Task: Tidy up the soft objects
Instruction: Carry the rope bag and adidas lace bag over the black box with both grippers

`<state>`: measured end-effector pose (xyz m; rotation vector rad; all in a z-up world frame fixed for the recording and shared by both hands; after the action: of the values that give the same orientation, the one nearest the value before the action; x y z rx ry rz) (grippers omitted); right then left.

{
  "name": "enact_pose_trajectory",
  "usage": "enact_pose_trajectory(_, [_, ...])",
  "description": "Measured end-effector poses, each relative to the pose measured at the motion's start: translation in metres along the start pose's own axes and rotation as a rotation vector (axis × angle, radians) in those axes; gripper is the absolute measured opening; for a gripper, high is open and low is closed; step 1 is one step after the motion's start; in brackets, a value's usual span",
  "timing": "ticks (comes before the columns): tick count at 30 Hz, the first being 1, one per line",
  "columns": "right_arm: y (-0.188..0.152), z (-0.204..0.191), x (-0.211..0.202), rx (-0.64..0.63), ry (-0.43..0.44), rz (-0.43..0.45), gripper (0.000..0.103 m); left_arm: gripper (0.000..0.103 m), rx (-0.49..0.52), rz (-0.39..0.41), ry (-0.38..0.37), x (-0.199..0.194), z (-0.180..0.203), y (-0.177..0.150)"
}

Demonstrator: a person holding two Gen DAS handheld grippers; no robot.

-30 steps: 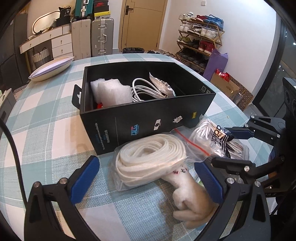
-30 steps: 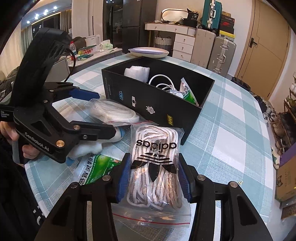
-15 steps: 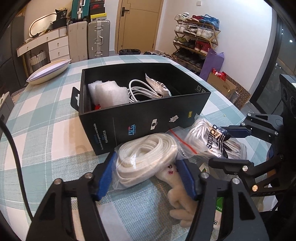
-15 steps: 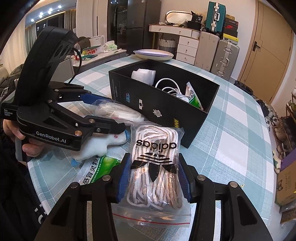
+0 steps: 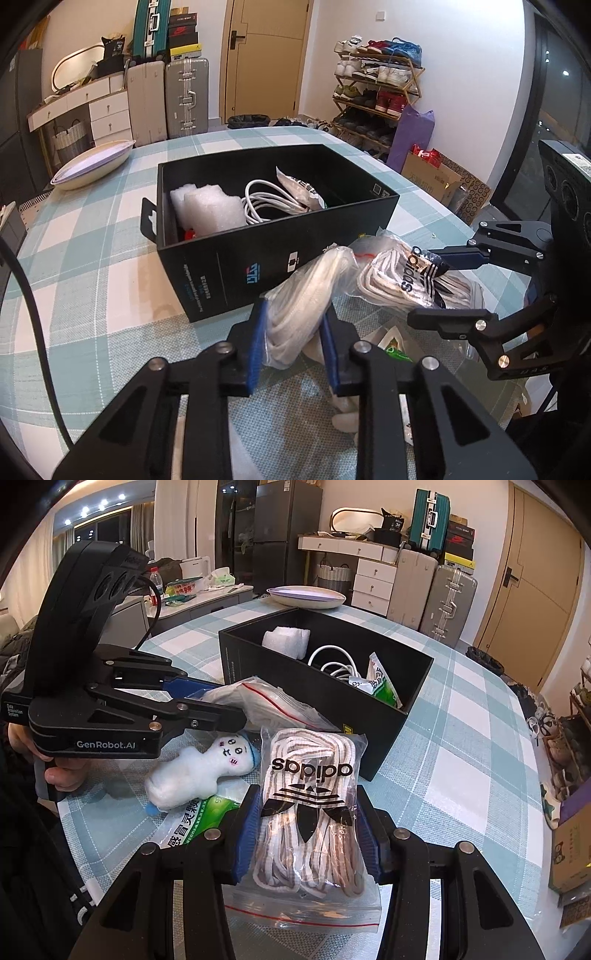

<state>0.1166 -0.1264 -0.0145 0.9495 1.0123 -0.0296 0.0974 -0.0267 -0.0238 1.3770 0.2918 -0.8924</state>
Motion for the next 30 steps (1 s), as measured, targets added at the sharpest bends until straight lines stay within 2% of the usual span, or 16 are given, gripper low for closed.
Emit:
enact_pose_trajectory(21, [0.016,0.018,-0.041,0.075,-0.006,0.158,0.048,0.023,-0.004,0.14,0.031,-0.042,-0.003,0.023])
enact_pose_trajectory(30, [0.02,0.029,-0.048,0.149,-0.041,0.188,0.048,0.023,-0.013,0.163,0.067,-0.049,-0.009,0.03])
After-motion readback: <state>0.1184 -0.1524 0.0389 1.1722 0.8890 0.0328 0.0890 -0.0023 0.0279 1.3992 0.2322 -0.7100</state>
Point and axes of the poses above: each gripper's, at about its wrist camera, not at the fingertips, and x roughly the way its jaws point, z to its right, y to its top, the point moved 3 cm from there along x, roughly the way its jaws point, and after that the axes turned 8 degrees about -y, right-handed, at the moved point
